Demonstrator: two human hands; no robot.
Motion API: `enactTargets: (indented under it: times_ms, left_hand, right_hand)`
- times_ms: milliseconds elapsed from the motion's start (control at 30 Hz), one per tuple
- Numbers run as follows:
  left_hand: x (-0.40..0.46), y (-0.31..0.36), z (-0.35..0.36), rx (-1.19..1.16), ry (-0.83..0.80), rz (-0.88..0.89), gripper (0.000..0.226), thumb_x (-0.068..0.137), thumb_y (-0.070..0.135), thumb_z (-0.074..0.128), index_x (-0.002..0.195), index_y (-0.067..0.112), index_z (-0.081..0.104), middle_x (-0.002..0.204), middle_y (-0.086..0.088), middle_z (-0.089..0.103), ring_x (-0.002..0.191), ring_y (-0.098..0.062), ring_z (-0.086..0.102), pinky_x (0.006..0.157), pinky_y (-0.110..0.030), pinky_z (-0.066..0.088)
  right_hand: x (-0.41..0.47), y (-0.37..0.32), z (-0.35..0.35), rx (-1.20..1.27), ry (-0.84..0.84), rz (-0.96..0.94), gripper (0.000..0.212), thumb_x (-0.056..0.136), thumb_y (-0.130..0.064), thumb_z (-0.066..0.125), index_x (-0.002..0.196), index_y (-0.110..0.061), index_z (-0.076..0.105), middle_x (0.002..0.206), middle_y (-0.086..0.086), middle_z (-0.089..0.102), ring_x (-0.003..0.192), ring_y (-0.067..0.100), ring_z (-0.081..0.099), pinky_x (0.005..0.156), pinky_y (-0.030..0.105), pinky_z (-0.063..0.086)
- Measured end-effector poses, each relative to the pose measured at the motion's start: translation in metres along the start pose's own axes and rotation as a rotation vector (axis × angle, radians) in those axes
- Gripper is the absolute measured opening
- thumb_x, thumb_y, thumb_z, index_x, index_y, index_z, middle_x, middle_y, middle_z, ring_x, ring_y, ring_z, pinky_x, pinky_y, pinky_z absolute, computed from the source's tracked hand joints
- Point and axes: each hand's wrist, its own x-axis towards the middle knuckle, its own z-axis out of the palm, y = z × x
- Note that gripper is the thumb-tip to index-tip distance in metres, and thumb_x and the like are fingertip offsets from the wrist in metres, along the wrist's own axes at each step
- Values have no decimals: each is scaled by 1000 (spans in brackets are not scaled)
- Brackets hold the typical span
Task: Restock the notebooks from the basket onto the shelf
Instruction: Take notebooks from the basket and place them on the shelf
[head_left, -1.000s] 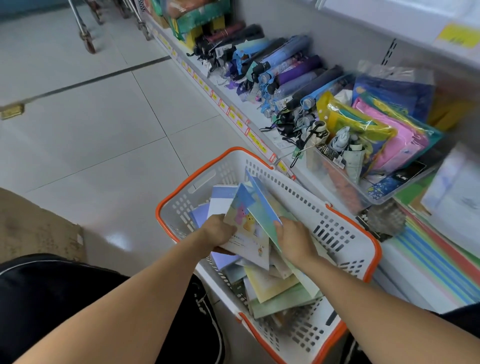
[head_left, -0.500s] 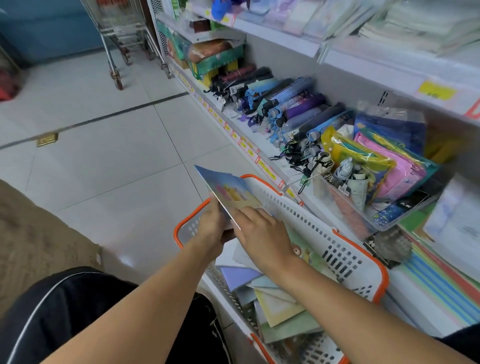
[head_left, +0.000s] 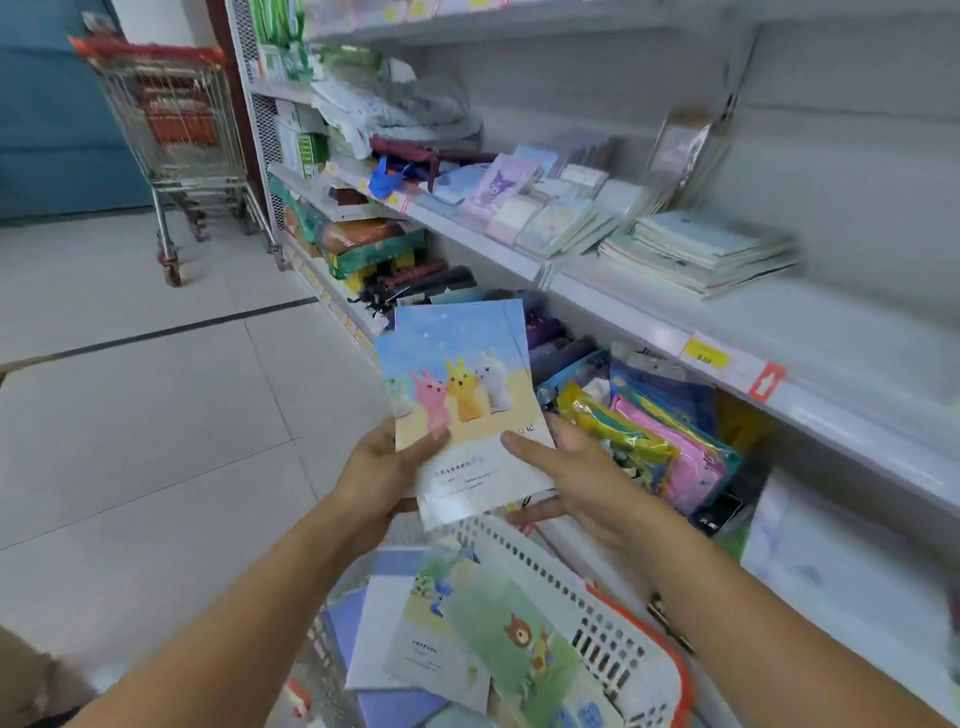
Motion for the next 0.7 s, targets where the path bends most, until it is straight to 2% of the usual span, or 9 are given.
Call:
enactTargets:
  times_ms: [67,133,200,267,333,467,533,600,700]
  left_hand:
    - [12,25,34,22,18,112,26,84,26,74,109,20,68,101,-7,76,86,-26,74,68,-43,60]
    - [26,53,72,48,43,267,19,85,24,74,104,21,70,98,-1,77,85,-19,74,69,-37,59]
    - [36,83,109,126,33,359,18,89,30,70,105,24,70,97,5,76,86,-15,73,71,-35,58]
    - [42,110,143,195,-37,325,23,94,43,59,106,25,67,95,4,74,81,-15,73,65,-37,60]
    - [46,130,169,188,-145,206,33,96,50,50,107,22,63,94,-2,72,73,-16,73,57,-35,60]
    - [57,143,191,212,-185,117,44,97,51,47,115,12,60,100,-9,70,77,-20,67,67,-41,62]
    - [64,141,193,209,-180,71,43,98,49,46,116,12,59,99,-9,71,79,-21,68,70,-39,61]
    - [72,137,193,216,-185,38,41,99,47,46,117,12,59,98,-9,72,79,-21,68,64,-33,61]
    - [83,131,191,210,-170,21,38,100,44,46,118,12,58,100,-10,72,78,-20,69,57,-30,61]
  right_hand:
    - [-8,-26,-16,109,-5,-71,25,95,-22,64,120,-25,64,117,4,72,94,21,73,60,38,60]
    - [-13,-52,-34,155,110,-137,27,99,-15,58,125,-19,59,118,6,71,90,22,73,54,31,58]
    - [-15,-75,-55,178,232,-198,28,100,-13,56,128,-15,56,121,9,68,96,29,70,52,30,57]
    - [-16,-95,-79,243,362,-254,27,101,-11,54,128,-13,55,117,10,69,93,33,69,53,32,56]
    - [-17,-116,-104,384,467,-275,24,101,-7,52,125,-11,56,107,8,71,78,28,69,50,29,55]
    - [-2,-155,-146,629,541,-244,14,101,-2,48,111,-6,56,96,11,68,55,26,72,42,21,52]
    - [18,-168,-163,622,613,-229,14,104,-1,41,103,-5,55,102,14,64,43,23,67,37,22,51]
    - [40,-178,-177,580,678,-207,23,105,-1,33,96,-5,54,111,16,60,35,22,62,32,22,48]
    - [63,-183,-195,446,750,-99,33,105,2,30,123,1,57,120,20,62,46,30,66,33,23,48]
